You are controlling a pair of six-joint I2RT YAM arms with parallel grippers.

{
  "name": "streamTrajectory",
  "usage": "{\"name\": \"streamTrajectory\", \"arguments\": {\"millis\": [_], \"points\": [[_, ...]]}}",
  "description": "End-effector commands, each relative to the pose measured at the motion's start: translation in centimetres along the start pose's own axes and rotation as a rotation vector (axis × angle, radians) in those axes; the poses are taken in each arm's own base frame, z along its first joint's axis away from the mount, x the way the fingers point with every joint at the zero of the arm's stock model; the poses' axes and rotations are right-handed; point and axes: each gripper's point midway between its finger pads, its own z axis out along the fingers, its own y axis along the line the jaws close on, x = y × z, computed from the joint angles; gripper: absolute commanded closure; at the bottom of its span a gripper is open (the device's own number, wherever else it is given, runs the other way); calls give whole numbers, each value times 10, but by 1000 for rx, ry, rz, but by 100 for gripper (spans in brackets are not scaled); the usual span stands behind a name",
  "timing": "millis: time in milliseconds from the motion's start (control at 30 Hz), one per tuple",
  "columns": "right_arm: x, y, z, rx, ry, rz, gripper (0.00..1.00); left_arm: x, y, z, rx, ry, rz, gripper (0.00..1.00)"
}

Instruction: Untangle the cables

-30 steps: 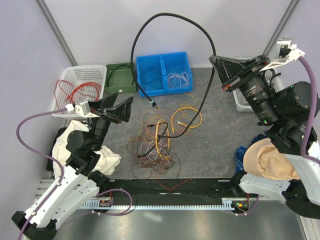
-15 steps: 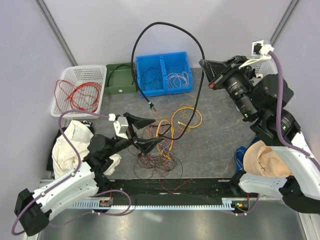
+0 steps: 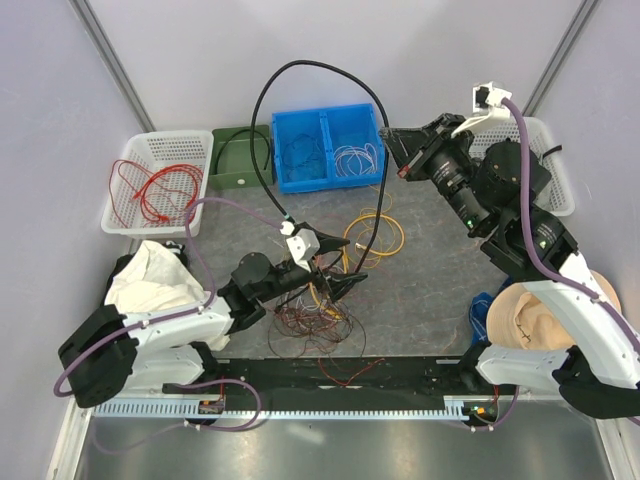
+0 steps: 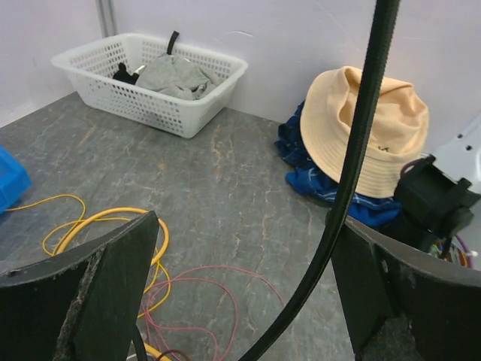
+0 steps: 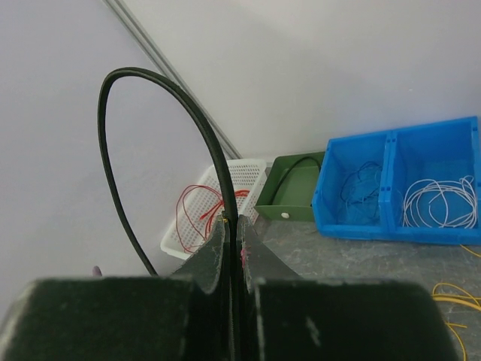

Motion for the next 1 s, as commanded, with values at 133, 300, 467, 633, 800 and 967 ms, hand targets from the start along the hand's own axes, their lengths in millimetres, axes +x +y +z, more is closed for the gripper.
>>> {"name": "streamTrajectory", "arguments": {"millis": [133,300,467,633,800,967], "points": [[-10,-9,-10,32,-45,-4,100,-73,2,13,-39,-156,34,98],[6,-39,-13,136,-41,-67,39,-172,12,-8,-212,-137,-70,98],[30,-68,-21,212,-30,-96,20,-226,7,-35,-299,-52,-171,98],[88,-88,-26,177,51,-87,20,-267,-6,-46,-281,-109,-270,98],[155,-95,-28,93,194,-40,21,-270,-4,-49,-308,-103,-316,98],[197,-85,-31,-38,261,29,22,-265,1,-48,-334,-101,-330,98]]}}
